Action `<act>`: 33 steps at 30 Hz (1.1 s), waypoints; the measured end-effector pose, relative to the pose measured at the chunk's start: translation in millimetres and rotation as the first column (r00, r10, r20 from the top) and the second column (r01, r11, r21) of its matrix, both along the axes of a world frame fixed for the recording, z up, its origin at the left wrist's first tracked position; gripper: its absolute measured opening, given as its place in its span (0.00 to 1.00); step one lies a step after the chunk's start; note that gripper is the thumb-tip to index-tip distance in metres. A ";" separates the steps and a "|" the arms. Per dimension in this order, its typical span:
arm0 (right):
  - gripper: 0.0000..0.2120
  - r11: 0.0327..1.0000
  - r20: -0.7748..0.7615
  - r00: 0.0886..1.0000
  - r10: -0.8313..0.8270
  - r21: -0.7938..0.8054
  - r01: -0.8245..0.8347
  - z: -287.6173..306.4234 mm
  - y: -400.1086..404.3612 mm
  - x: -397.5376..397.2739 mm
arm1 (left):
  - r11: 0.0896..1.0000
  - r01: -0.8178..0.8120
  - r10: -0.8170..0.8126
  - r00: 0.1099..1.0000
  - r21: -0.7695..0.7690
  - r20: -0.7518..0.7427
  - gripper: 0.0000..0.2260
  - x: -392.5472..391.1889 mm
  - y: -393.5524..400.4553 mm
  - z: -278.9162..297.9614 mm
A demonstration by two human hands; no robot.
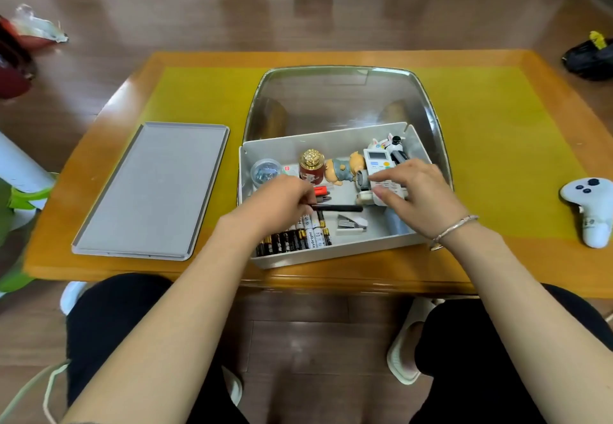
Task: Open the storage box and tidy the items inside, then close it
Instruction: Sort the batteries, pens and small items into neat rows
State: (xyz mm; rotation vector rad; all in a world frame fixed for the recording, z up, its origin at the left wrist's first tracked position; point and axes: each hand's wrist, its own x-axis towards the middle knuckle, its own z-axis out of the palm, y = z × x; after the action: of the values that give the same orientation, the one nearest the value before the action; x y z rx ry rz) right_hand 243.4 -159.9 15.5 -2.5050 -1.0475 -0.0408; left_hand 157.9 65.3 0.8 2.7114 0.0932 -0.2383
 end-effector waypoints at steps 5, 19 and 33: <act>0.16 0.956 -0.081 0.989 0.121 -0.258 -0.138 -11.1 46.6 2.8 | 0.995 -0.097 0.099 0.987 -0.015 0.124 0.07 -13.2 12.9 -6.9; 0.10 0.915 0.089 0.993 0.071 -0.403 -0.029 -42.6 104.6 13.9 | 0.975 -0.100 0.087 0.994 0.200 0.072 0.14 -27.5 -2.2 -26.1; 0.15 0.905 0.144 0.979 0.145 -0.419 -0.072 -30.2 81.4 16.2 | 0.957 -0.069 0.106 0.987 0.281 -0.117 0.23 -22.9 -5.6 -34.3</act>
State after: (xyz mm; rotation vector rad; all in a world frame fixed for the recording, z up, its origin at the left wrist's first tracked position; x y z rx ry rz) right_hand 259.6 -78.5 -14.7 -2.8526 -1.3914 -0.0030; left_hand 135.0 59.7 -33.6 2.9571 0.3061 -0.4041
